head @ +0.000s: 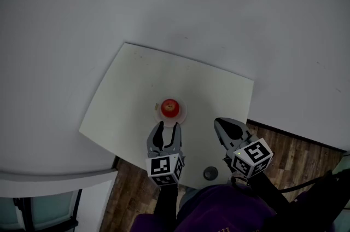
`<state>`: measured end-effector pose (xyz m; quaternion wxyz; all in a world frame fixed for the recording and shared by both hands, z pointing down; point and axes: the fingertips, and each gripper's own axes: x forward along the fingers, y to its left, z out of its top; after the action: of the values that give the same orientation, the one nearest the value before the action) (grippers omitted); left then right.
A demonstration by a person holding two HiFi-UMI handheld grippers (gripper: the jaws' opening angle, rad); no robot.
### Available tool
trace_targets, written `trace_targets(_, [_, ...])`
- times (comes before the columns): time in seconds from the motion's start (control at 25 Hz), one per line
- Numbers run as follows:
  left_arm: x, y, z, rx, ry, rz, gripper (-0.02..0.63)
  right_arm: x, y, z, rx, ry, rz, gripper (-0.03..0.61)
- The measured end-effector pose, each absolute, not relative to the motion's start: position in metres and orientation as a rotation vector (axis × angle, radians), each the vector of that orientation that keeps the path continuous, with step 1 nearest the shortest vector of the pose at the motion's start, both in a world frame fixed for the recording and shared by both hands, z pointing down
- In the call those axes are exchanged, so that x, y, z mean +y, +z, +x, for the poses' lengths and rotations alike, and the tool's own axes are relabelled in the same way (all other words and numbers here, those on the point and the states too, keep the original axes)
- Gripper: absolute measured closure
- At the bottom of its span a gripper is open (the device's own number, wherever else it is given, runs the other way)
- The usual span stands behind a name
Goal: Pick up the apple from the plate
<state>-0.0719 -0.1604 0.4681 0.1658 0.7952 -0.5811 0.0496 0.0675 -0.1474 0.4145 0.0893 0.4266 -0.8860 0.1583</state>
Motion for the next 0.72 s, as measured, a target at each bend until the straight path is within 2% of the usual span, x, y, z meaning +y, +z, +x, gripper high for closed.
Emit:
trace_targets(0.12, [-0.174,0.475,-0.071,-1.661,0.153,2.257,0.389,-0.154,0.417,0.072,-2.626,0.482,1.277,0.568])
trace_targets(0.72, [-0.218,0.513,-0.07,-1.618,0.245,2.244,0.301,-0.168,0.433,0.077,-2.584,0.517,1.29,0.568])
